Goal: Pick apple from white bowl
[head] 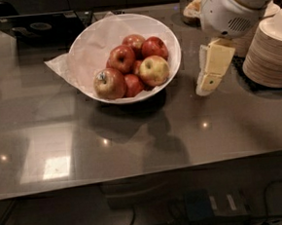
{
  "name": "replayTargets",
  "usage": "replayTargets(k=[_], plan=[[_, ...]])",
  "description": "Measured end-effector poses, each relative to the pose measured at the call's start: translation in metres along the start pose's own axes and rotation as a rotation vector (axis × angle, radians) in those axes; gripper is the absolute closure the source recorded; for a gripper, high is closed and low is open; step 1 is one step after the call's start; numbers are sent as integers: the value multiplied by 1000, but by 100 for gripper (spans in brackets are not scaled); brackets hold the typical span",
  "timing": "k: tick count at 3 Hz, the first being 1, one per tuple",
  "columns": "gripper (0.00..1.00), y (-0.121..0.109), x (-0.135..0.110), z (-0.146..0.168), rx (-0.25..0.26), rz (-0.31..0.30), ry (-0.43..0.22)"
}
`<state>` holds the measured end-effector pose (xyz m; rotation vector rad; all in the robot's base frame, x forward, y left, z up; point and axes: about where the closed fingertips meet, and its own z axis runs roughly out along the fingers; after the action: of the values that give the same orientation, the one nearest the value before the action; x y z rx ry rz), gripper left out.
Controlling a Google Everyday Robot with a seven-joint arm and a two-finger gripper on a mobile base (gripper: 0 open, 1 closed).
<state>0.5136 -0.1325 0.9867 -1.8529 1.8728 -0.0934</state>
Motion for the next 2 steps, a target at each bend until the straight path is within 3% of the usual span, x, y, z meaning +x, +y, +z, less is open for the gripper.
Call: replayTargets(k=[1, 2], plan=[[0, -18, -23, 13, 15, -58, -76], [0, -18, -23, 13, 15, -58, -76]])
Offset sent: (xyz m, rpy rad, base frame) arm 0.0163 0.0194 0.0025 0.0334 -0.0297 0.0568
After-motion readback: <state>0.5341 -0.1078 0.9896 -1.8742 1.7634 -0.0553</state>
